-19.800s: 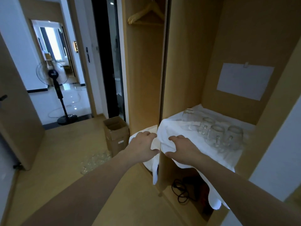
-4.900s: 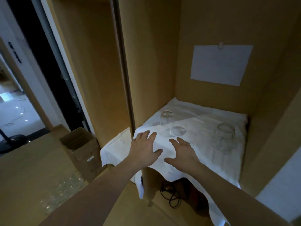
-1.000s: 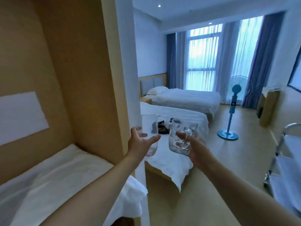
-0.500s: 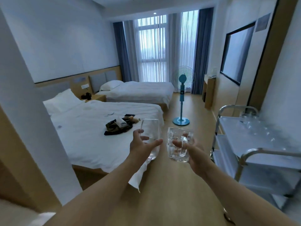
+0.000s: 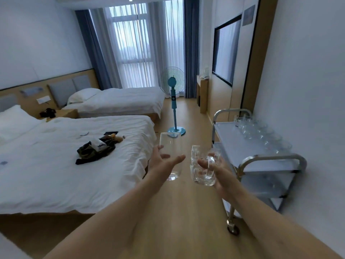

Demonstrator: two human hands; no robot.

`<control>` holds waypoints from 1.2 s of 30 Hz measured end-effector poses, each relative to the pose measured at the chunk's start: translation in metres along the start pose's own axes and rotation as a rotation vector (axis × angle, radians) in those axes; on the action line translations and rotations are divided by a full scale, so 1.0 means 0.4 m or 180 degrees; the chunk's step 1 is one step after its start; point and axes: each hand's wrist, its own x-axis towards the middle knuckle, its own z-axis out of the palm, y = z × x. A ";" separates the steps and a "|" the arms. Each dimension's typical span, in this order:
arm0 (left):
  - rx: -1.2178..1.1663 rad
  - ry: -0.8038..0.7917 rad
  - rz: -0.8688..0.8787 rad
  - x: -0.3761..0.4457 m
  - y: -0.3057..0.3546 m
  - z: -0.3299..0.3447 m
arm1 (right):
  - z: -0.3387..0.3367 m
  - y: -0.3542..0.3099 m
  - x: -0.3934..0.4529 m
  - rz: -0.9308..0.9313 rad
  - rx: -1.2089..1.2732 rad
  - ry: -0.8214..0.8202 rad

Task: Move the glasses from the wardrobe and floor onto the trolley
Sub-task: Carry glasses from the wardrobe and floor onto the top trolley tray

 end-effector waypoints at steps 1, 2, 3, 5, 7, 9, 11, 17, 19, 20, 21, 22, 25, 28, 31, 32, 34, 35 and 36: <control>0.0000 -0.0055 0.0028 0.017 0.002 0.017 | -0.012 -0.006 0.004 -0.0056 -0.0051 0.0023; -0.0011 -0.0116 0.0055 0.035 0.003 0.033 | -0.024 -0.013 0.009 -0.0101 -0.0089 0.0047; -0.0026 -0.0181 0.0078 0.053 0.003 0.049 | -0.035 -0.019 0.015 -0.0136 -0.0113 0.0082; -0.0023 -0.0306 0.0132 0.090 -0.001 0.077 | -0.055 -0.029 0.034 -0.0229 -0.0143 0.0148; 0.0041 -0.0437 0.0191 0.132 -0.006 0.100 | -0.071 -0.036 0.060 -0.0360 -0.0166 0.0185; 0.0050 -0.0559 0.0222 0.176 -0.005 0.121 | -0.085 -0.039 0.090 -0.0433 -0.0181 0.0264; -0.0020 -0.0684 0.0213 0.226 -0.002 0.139 | -0.096 -0.042 0.125 -0.0458 -0.0206 0.0370; -0.0106 -0.1088 0.0266 0.401 -0.001 0.182 | -0.120 -0.040 0.265 -0.0501 -0.0297 0.0694; -0.0095 -0.1197 0.0229 0.460 -0.003 0.193 | -0.121 -0.037 0.312 -0.0521 -0.0356 0.0778; -0.0089 -0.1241 0.0215 0.492 -0.004 0.199 | -0.120 -0.038 0.335 -0.0534 -0.0378 0.0823; -0.0086 -0.1291 0.0199 0.522 -0.006 0.204 | -0.119 -0.039 0.357 -0.0539 -0.0389 0.0862; -0.0084 -0.1341 0.0179 0.552 -0.008 0.210 | -0.117 -0.040 0.378 -0.0534 -0.0397 0.0904; -0.0091 -0.1432 0.0129 0.635 -0.015 0.224 | -0.118 -0.033 0.440 -0.0521 -0.0409 0.1059; -0.0105 -0.1505 0.0098 0.707 -0.023 0.243 | -0.122 -0.020 0.491 -0.0523 -0.0422 0.1143; -0.0073 -0.1604 0.0088 0.768 -0.032 0.268 | -0.130 -0.013 0.537 -0.0450 -0.0512 0.1324; -0.0052 -0.1629 0.0091 0.787 -0.038 0.277 | -0.138 -0.009 0.554 -0.0429 -0.0536 0.1359; -0.0028 -0.1658 0.0070 0.822 -0.051 0.297 | -0.155 -0.001 0.588 -0.0428 -0.0564 0.1414; -0.0021 -0.1660 0.0056 0.839 -0.057 0.307 | -0.165 0.002 0.604 -0.0419 -0.0564 0.1469; -0.0017 -0.1667 0.0051 0.857 -0.062 0.318 | -0.178 0.005 0.622 -0.0407 -0.0551 0.1525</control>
